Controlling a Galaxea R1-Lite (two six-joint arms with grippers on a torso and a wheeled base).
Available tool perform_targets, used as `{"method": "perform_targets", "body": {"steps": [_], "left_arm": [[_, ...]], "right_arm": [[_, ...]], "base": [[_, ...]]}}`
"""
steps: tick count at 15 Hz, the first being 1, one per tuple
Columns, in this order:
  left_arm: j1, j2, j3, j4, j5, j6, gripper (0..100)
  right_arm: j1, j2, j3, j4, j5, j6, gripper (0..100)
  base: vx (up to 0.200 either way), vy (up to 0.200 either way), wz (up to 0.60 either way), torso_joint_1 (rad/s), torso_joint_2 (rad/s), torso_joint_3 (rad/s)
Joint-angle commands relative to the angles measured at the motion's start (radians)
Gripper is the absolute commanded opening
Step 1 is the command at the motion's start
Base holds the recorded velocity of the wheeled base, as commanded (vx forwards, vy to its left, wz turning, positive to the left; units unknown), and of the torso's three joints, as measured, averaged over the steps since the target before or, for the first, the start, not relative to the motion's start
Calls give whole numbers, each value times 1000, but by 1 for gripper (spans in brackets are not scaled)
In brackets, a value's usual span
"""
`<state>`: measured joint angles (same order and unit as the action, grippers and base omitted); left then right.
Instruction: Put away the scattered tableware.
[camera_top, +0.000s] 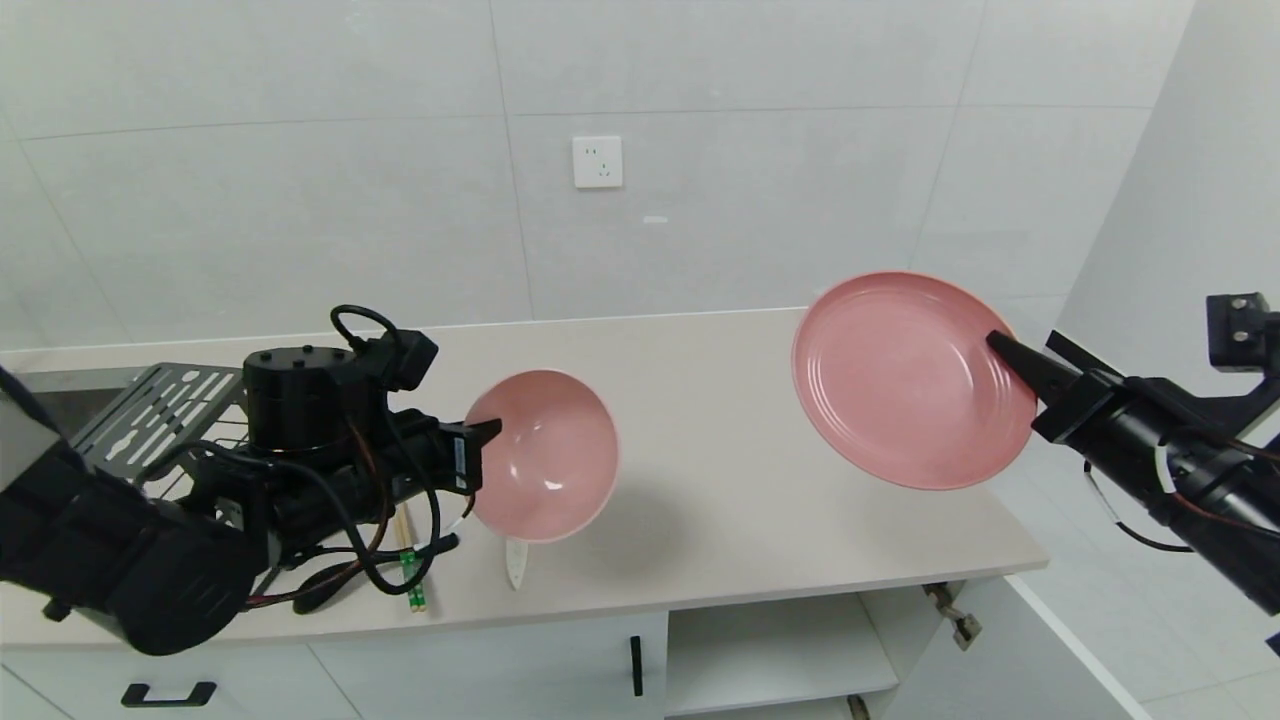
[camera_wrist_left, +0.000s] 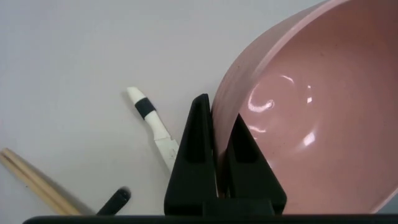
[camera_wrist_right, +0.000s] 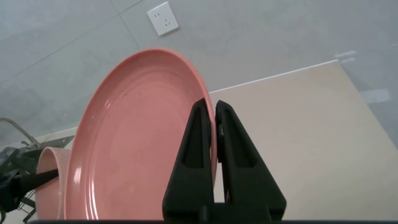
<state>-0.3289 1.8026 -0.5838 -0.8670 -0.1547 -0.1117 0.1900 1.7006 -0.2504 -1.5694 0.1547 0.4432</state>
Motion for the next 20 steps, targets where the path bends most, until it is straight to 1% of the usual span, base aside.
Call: {"method": "perform_targets", "body": {"steps": [1, 2, 3, 4, 5, 6, 7, 9, 10, 11, 12, 13, 14, 15, 16, 17, 19, 20], "left_arm": [[16, -109, 38, 17, -20, -2, 0], [18, -137, 48, 8, -54, -8, 0], [19, -149, 52, 6, -65, -14, 0], [30, -180, 70, 5, -105, -48, 0], [44, -193, 84, 5, -134, -51, 0], [64, -213, 102, 2, -181, -52, 0], [65, -224, 113, -12, -195, -60, 0], [64, -232, 141, -47, -195, -79, 0], [59, -230, 160, -84, -197, -91, 0], [57, -232, 173, -101, -197, -94, 0], [54, -233, 202, -153, -197, -94, 0], [54, -233, 211, -170, -198, -92, 0], [62, -259, 242, -222, -198, -92, 0], [62, -285, 257, -227, -212, -92, 0], [60, -289, 260, -227, -213, -92, 0], [54, -339, 288, -228, -272, -91, 0], [65, -390, 323, -237, -431, -89, 0], [70, -417, 329, -251, -454, -94, 0]], "right_arm": [[11, 5, 5, -1, 0, -1, 0], [14, 5, 7, -1, 0, -6, 0], [16, 7, 8, -1, -1, -20, 0], [17, 10, 13, -1, -1, -61, 0], [19, 10, 14, -1, -1, -63, 0], [19, 8, 13, -1, -1, -64, 0], [19, 8, 13, -1, -1, -66, 0], [19, 8, 13, -1, -1, -67, 0], [19, 8, 13, -1, -1, -67, 0], [19, 8, 13, -1, -1, -67, 0], [19, 8, 11, -1, -1, -66, 0], [19, 7, 11, -1, -1, -66, 0], [19, 5, 13, -1, -1, -64, 0], [22, -4, 23, -1, 2, -66, 0], [22, -4, 26, -1, 2, -67, 0], [43, -36, 59, -1, 3, -67, 0], [82, -56, 54, -1, 5, -64, 0], [97, -67, 53, -1, 6, -66, 0]], "base": [[0, 0, 0, 0, 0, 0], [0, 0, 0, 0, 0, 0], [0, 0, 0, 0, 0, 0], [0, 0, 0, 0, 0, 0], [0, 0, 0, 0, 0, 0], [0, 0, 0, 0, 0, 0], [0, 0, 0, 0, 0, 0], [0, 0, 0, 0, 0, 0], [0, 0, 0, 0, 0, 0], [0, 0, 0, 0, 0, 0], [0, 0, 0, 0, 0, 0], [0, 0, 0, 0, 0, 0], [0, 0, 0, 0, 0, 0], [0, 0, 0, 0, 0, 0], [0, 0, 0, 0, 0, 0], [0, 0, 0, 0, 0, 0], [0, 0, 0, 0, 0, 0], [0, 0, 0, 0, 0, 0]]}}
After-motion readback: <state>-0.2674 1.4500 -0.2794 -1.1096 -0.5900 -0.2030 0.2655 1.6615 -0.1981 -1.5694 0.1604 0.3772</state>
